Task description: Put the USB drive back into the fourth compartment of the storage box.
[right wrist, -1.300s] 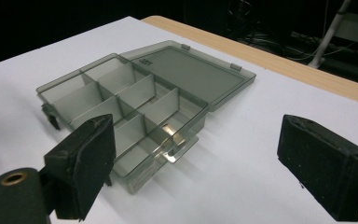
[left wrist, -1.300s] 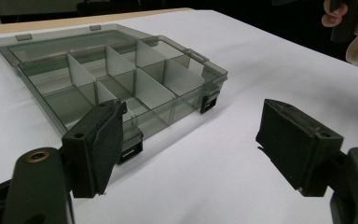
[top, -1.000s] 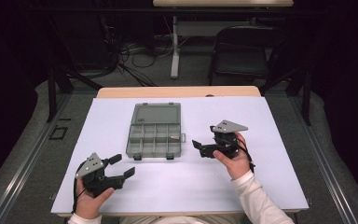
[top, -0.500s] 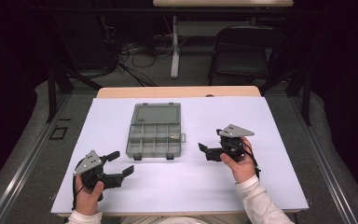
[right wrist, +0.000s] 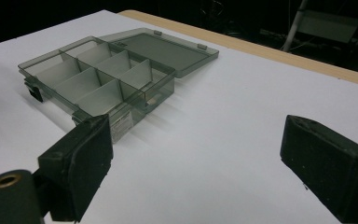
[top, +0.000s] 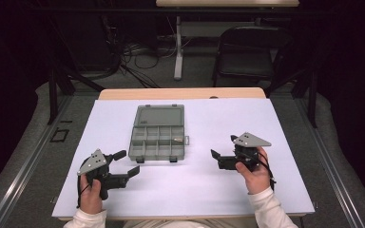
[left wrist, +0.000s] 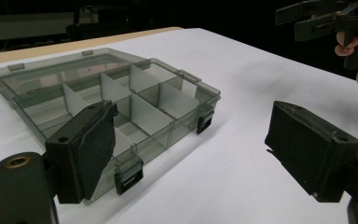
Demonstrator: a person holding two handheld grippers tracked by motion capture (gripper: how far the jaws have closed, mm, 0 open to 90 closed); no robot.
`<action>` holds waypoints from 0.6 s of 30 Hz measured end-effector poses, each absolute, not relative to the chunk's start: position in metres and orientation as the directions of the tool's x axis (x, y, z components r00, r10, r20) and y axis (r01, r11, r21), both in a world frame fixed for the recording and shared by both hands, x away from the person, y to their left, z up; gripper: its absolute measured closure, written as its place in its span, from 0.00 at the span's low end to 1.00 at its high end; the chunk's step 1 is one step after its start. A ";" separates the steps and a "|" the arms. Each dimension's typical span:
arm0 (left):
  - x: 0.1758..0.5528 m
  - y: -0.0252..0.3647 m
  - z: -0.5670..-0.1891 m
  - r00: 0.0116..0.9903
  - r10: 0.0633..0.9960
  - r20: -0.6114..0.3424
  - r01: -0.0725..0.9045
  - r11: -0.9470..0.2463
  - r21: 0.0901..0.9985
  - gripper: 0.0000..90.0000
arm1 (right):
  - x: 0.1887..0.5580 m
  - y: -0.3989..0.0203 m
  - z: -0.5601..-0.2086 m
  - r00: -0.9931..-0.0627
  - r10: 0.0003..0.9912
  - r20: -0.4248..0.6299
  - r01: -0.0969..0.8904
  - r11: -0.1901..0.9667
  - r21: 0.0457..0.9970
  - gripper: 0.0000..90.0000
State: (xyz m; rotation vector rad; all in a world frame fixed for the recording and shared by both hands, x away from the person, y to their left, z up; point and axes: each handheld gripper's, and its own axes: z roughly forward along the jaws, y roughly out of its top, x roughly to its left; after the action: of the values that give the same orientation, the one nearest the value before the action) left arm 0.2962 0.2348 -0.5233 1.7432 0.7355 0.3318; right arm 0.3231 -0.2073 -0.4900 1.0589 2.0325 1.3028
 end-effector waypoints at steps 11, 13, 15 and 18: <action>0.297 0.236 -0.522 0.772 0.619 -0.147 0.293 -0.141 0.946 0.18 | 0.292 -0.224 -0.496 -0.569 0.822 -0.018 0.347 0.260 0.901 0.10; 0.297 0.236 -0.523 0.770 0.621 -0.147 0.295 -0.142 0.945 0.17 | 0.288 -0.227 -0.501 -0.569 0.822 -0.006 0.353 0.251 0.901 0.10; 0.297 0.237 -0.523 0.765 0.627 -0.146 0.300 -0.146 0.943 0.18 | 0.285 -0.232 -0.506 -0.562 0.827 -0.001 0.356 0.243 0.902 0.10; 0.298 0.238 -0.524 0.764 0.628 -0.147 0.302 -0.148 0.942 0.17 | 0.285 -0.237 -0.510 -0.553 0.833 0.005 0.364 0.237 0.901 0.10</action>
State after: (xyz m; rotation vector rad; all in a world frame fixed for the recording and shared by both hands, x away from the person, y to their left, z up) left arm 0.2981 0.2381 -0.5240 1.7447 0.7330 0.3334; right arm 0.2850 -0.2368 -0.5102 1.0932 2.0306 1.2786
